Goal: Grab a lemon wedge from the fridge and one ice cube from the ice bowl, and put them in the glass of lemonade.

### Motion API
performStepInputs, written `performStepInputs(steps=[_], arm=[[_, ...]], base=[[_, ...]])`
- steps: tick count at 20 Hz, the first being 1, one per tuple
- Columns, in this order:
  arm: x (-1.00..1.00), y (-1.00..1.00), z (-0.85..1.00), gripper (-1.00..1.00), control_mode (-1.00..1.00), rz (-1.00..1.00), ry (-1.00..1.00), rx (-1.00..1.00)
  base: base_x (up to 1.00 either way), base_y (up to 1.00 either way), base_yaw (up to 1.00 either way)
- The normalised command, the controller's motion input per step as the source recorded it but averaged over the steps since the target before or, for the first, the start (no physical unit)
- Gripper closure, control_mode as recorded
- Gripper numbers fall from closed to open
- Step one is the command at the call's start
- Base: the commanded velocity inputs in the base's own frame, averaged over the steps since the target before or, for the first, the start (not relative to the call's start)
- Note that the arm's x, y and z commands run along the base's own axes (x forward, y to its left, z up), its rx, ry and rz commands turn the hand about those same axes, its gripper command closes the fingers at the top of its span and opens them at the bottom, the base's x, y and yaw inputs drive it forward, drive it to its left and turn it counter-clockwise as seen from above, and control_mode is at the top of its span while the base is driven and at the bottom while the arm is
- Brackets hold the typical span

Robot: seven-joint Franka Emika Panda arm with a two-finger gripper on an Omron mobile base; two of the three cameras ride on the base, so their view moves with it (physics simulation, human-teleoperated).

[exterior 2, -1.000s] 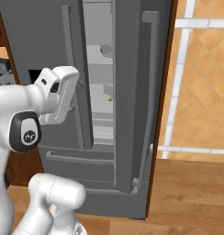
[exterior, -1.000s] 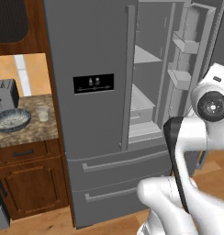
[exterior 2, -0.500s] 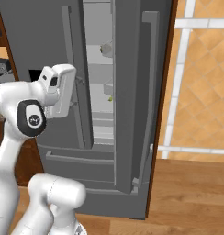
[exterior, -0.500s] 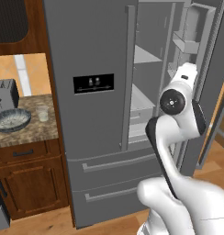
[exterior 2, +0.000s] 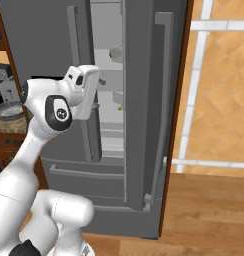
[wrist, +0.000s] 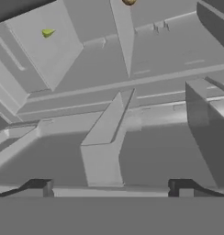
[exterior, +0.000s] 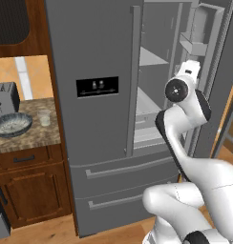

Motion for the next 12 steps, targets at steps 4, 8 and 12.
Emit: performStepInputs(steps=[4, 8, 12], arm=[[0.79, 0.07, -0.37, -1.0, -1.0, 0.0, 0.0, 0.0], [0.74, 0.12, -0.27, -1.0, -1.0, -0.02, 0.0, 0.0], [0.82, -0.15, -0.18, -1.0, -1.0, -0.1, 0.0, -0.03]], base=[[0.0, 0.0, 0.0], [0.0, 0.0, 0.0], [0.0, 0.0, 0.0]])
